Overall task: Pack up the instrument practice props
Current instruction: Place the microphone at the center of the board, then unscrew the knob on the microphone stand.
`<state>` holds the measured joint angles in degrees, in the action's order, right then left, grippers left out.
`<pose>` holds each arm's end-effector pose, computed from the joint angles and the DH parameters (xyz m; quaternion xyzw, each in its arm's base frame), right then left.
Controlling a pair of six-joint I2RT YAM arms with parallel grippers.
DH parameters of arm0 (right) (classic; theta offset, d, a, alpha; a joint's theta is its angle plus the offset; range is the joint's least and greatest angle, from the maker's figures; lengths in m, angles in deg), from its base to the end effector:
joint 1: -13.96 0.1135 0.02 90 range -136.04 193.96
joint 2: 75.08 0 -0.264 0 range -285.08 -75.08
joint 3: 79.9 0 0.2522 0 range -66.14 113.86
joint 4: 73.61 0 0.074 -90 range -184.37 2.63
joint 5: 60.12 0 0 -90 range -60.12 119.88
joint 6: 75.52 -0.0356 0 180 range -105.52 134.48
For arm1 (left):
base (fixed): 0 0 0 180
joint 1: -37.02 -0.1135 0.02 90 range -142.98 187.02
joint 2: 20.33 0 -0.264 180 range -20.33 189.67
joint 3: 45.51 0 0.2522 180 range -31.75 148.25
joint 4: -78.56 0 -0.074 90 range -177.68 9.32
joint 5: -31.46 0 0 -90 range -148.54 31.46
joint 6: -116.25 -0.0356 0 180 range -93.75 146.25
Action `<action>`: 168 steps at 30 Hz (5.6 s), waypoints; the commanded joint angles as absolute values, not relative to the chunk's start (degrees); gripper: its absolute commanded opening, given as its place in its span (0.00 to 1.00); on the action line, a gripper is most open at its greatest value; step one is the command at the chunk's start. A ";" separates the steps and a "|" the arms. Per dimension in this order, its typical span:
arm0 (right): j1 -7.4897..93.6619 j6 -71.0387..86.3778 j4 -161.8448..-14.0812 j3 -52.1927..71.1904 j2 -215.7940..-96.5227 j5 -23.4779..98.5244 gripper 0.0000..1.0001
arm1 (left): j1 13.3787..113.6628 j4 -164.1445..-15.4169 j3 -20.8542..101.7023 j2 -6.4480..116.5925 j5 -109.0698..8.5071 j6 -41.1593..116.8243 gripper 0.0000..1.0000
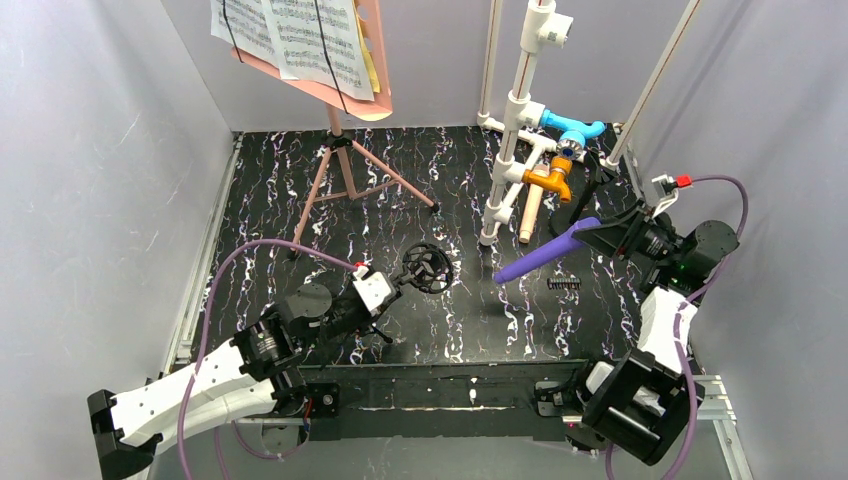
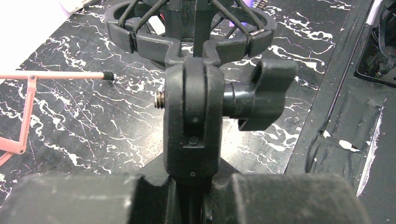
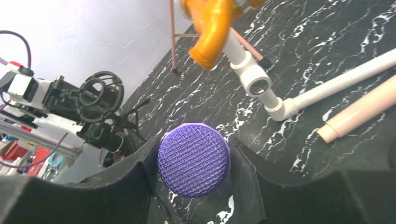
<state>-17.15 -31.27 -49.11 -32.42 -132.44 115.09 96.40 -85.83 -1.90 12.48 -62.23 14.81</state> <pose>0.1900 -0.0732 0.3120 -0.1399 0.6855 0.4847 0.5250 0.0809 -0.1322 0.2946 0.4086 0.6123 -0.2532 0.6278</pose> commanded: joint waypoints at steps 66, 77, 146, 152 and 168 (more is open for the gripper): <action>1.57 8.05 -87.90 -25.56 -150.89 52.96 0.47 | 96.19 -85.37 1.46 11.59 -63.11 16.70 0.00; 1.57 7.09 -87.89 -25.61 -153.57 52.85 0.66 | 96.19 -85.13 1.64 11.40 -62.98 17.23 0.00; 5.79 17.80 -92.84 -34.25 -140.72 69.50 0.83 | 96.17 -92.00 -2.22 11.37 -60.77 22.70 0.00; 5.74 20.98 -93.88 -34.49 -136.13 74.61 0.84 | 96.22 -94.67 -2.13 13.23 -60.07 23.29 0.00; 5.78 21.93 -96.21 -33.66 -133.58 78.08 0.86 | 96.22 -101.30 -1.99 18.16 -58.54 25.82 0.00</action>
<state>5.49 20.64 -96.34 -34.13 -134.10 76.78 96.40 -95.38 -2.90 18.74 -59.10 24.84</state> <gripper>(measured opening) 0.860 0.105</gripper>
